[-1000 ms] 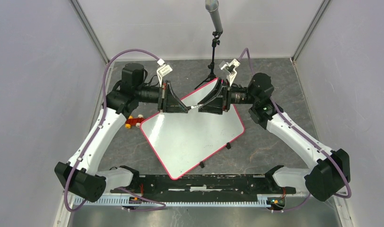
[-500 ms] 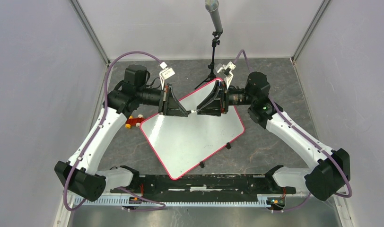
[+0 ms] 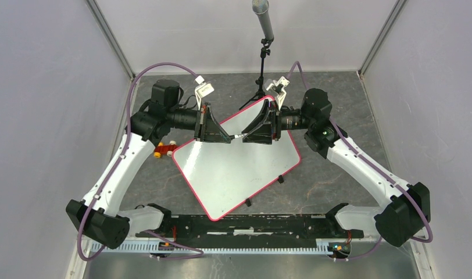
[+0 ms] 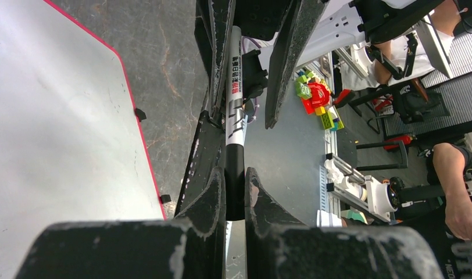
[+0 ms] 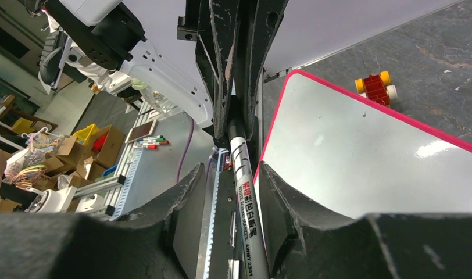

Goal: Write a sentence on the whiteboard
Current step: Open the pen cap of the whiteboard marker.

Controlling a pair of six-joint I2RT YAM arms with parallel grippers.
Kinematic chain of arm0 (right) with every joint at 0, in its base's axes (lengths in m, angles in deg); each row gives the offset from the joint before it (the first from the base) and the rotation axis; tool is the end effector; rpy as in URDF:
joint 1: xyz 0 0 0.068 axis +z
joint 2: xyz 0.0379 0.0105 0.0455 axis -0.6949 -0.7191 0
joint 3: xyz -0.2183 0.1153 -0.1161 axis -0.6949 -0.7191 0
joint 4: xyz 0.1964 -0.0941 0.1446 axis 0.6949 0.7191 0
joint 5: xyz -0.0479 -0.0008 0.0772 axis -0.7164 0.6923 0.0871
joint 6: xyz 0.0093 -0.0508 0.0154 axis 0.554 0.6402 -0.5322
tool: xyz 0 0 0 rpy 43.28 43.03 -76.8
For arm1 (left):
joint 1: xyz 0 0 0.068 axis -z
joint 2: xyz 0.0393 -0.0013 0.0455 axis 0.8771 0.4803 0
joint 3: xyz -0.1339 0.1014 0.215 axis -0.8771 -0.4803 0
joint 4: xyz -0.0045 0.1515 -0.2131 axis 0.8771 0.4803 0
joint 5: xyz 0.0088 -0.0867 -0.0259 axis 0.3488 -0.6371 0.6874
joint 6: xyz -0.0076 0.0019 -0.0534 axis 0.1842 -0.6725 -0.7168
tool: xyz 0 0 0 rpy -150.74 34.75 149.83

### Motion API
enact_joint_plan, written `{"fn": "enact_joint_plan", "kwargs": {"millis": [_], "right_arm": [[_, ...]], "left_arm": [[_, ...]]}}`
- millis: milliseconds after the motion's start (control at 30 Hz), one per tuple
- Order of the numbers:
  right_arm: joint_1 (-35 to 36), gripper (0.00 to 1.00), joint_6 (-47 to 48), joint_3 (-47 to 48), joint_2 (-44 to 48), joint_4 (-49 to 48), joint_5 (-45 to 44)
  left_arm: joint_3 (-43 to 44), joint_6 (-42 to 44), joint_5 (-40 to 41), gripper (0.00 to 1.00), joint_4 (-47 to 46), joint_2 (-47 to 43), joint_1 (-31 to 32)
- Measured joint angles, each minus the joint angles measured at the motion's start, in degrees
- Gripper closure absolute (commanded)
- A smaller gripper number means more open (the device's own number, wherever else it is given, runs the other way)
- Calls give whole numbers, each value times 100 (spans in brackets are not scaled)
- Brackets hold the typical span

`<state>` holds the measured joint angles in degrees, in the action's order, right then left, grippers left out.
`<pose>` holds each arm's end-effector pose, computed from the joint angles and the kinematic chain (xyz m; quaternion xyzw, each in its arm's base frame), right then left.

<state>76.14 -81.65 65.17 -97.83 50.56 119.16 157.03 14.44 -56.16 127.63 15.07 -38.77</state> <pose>0.2206 0.1755 0.3773 -0.3578 0.6038 0.6343 0.3242 0.2099 -0.1221 0.3981 0.3334 0.7069 -0.5705 0.2522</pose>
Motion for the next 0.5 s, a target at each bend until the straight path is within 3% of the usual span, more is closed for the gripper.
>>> {"fn": "enact_joint_plan", "kwargs": {"millis": [500], "right_arm": [[-2, 71, 57, -2, 0, 70, -31]], "left_arm": [[-2, -2, 33, 98, -61, -28, 24]]}}
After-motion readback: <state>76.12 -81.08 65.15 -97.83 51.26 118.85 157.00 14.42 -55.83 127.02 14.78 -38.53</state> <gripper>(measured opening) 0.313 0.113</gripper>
